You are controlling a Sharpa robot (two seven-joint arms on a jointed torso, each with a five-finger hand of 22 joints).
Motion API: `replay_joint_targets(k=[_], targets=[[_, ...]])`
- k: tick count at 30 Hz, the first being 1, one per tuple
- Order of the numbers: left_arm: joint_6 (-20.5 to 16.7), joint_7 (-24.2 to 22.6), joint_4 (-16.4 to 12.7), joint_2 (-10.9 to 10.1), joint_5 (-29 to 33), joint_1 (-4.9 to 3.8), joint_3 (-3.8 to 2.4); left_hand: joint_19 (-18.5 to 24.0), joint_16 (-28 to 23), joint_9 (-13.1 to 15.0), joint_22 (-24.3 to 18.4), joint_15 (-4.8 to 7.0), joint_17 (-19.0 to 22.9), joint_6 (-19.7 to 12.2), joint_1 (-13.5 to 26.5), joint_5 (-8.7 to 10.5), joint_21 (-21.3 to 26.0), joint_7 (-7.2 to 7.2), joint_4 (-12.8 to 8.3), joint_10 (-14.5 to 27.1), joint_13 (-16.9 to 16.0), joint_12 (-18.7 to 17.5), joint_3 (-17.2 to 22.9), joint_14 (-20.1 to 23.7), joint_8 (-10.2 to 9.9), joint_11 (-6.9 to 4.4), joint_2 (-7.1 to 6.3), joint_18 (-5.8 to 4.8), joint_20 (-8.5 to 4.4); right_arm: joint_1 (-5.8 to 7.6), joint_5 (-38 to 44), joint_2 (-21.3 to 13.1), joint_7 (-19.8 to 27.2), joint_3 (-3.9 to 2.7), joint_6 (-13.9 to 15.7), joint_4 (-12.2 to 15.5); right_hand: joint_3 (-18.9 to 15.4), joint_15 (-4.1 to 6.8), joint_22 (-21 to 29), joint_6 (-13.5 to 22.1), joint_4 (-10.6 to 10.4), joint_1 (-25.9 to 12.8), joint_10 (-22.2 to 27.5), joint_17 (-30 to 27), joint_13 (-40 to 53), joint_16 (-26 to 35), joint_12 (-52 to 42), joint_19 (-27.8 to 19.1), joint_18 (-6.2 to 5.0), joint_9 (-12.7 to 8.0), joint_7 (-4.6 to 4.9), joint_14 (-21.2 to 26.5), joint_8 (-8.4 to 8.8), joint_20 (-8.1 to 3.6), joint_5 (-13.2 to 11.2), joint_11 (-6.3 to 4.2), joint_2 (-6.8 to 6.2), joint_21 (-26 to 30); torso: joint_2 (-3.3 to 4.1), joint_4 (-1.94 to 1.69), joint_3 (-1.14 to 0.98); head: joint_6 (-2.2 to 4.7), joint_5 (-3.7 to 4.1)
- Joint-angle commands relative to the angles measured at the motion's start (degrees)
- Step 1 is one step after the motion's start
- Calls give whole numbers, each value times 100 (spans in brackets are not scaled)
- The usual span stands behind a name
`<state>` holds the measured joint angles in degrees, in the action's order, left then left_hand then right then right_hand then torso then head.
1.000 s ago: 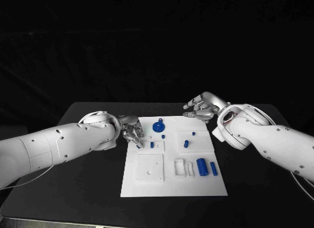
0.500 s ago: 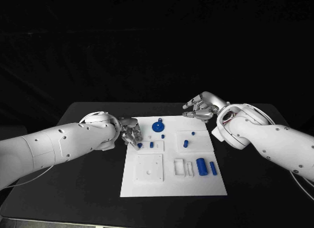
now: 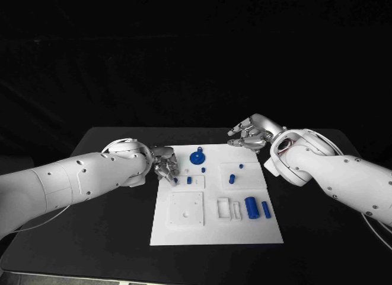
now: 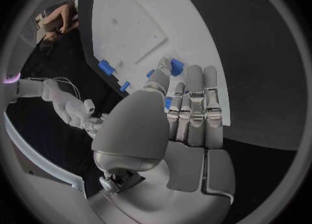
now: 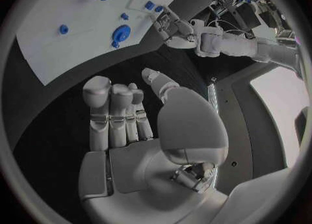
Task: Assemble the parts on the task board
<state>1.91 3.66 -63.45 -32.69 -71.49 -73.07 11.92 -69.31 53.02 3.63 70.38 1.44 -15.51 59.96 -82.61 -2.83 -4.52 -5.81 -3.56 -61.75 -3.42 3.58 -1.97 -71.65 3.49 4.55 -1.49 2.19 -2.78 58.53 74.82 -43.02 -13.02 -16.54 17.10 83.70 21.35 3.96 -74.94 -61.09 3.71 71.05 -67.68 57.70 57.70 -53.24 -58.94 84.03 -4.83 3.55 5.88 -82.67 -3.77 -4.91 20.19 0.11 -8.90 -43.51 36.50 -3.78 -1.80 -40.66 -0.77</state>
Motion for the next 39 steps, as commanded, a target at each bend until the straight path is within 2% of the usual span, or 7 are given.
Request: replay_joint_targets(k=[1,3,8,18,19,26,39], targets=[[-28,-17,11,29,82,0,-1,-48,46,-4,11,-51,-4,-15,71,12,20,-42,26,-30,6,-13,-51,-17,9,61,4,-21,28,-4,54,6,49,-1,-85,5,6,31,-515,-23,19,-25,7,5,5,30,-11,317,-85,4,9,-5,23,-41,12,-40,25,4,-1,1,-2,-4,0],[-35,-2,23,40,96,1,-1,-60,55,0,4,-110,-7,-89,113,13,31,-78,69,-31,7,-15,-54,-16,17,97,-49,21,82,-4,54,7,48,-1,-89,5,6,31,-515,-23,19,-25,7,5,5,30,-11,317,-85,4,9,-5,23,-41,12,-40,25,4,-1,2,-3,-2,4],[44,48,59,72,88,4,0,-67,70,-2,2,-98,-7,-83,41,11,40,-82,78,-31,7,-14,14,-7,13,86,-60,79,110,-5,54,8,48,-1,-96,5,15,32,-516,-36,16,-21,0,9,14,26,-19,317,-85,4,7,-6,21,-41,9,-41,28,-1,-2,-1,-3,-10,11],[329,257,98,93,-84,10,75,-81,132,-4,137,-71,-21,42,-233,5,-14,-91,-172,-124,10,-17,164,-18,12,80,69,106,74,-7,54,-2,50,-1,-125,7,15,32,-516,-36,16,-21,0,9,14,26,-19,317,-85,4,7,-6,21,-41,9,-41,28,-1,-2,0,1,-23,26],[358,279,102,92,-99,10,79,-21,208,-6,425,-86,-44,43,-137,6,-84,-98,-339,-125,10,-17,226,25,7,87,96,142,102,-7,54,-3,50,-1,-129,7,15,32,-516,-36,16,-21,0,9,14,26,-19,317,-85,4,7,-6,21,-41,9,-41,28,-1,-3,-2,1,-25,26],[477,348,109,82,-141,10,91,-56,261,-3,529,-77,-52,94,-140,6,-78,-98,-422,-217,11,-15,282,-20,14,73,157,161,85,-9,54,-3,52,-1,-147,7,15,32,-516,-36,16,-21,0,9,14,26,-19,317,-85,4,7,-6,21,-41,9,-41,28,-1,-3,-2,4,-36,27],[448,321,136,112,-142,14,102,-130,406,-2,574,-35,-101,413,-3,7,-160,-33,-348,-579,13,-22,378,-115,12,-26,486,160,47,-10,54,8,57,-1,-147,10,19,33,-515,-42,2,-34,-1,9,17,26,-20,317,-82,4,4,-5,23,-43,2,-42,40,0,-1,1,-2,-37,8]])
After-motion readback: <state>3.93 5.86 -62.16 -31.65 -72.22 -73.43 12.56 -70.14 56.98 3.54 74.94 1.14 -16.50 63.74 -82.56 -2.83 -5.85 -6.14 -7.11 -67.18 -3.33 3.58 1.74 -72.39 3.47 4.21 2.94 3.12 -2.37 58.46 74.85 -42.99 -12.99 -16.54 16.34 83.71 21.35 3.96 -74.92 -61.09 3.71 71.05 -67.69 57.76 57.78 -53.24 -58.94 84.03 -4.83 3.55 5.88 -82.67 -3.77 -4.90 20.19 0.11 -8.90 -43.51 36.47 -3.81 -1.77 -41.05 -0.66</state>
